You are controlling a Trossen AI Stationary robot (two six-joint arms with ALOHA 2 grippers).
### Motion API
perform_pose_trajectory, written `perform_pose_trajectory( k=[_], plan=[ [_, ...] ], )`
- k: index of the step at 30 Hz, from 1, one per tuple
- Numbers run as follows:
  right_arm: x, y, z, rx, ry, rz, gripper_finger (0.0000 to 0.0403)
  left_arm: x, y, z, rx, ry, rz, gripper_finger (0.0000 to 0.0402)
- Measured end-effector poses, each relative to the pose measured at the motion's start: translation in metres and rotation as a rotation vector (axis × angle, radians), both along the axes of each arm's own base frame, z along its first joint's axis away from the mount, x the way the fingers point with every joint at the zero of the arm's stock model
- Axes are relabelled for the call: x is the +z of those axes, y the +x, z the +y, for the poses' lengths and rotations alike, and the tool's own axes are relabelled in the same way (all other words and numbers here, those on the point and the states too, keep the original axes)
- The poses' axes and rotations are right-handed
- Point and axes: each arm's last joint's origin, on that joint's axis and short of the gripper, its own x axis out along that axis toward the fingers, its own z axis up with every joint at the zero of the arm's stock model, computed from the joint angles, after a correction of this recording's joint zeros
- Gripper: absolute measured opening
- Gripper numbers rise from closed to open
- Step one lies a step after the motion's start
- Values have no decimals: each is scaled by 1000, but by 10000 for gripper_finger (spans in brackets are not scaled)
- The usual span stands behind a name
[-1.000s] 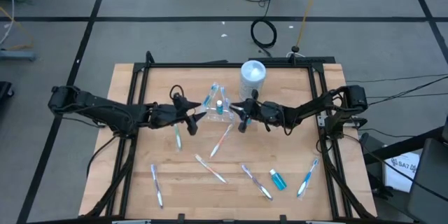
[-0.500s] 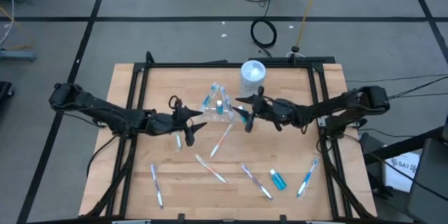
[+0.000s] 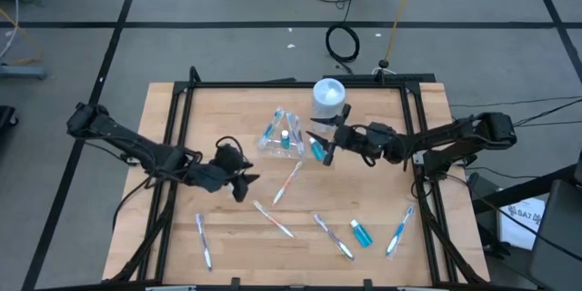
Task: Pick & Place toothbrushing station
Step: Put the left violet toothbrush into the transparent organizer
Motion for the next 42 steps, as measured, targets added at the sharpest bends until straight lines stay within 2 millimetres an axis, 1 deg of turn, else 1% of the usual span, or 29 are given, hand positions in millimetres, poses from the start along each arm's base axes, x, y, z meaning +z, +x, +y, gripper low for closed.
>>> perform_pose_trajectory(
  k=[3, 5, 10, 12, 14, 17, 21, 26, 29, 32, 37, 42],
  plan=[
    [4, -1, -4, -19, -27, -28, 171, -7, -7, -6, 42, -198, 73, 228],
    [5, -1, -8, -33, -29, -44, 171, -15, -10, -10, 113, -333, 143, 228],
    [6, -3, -21, -76, -17, -55, 171, -39, -17, -28, 297, -620, 390, 228],
    [6, -3, -25, -93, -18, -56, 171, -49, -19, -37, 340, -693, 493, 228],
    [6, -4, -29, -107, -18, -56, 171, -57, -20, -46, 371, -734, 561, 228],
    [7, -5, -34, -124, -18, -63, 171, -62, -22, -55, 431, -778, 591, 228],
    [7, -6, -39, -141, -19, -63, 171, -63, -32, -69, 507, -869, 640, 228],
    [8, -7, -42, -151, -1, -90, 171, -64, -49, -82, 657, -937, 702, 228],
    [9, -8, -44, -151, 29, -117, 171, -67, -56, -83, 688, -897, 778, 228],
    [9, -8, -45, -151, 48, -124, 171, -75, -58, -81, 735, -826, 815, 228],
    [9, -8, -45, -151, 48, -125, 171, -88, -58, -90, 734, -830, 968, 228],
    [10, -8, -45, -147, 67, -141, 171, -99, -59, -96, 743, -780, 985, 228]
  ],
)
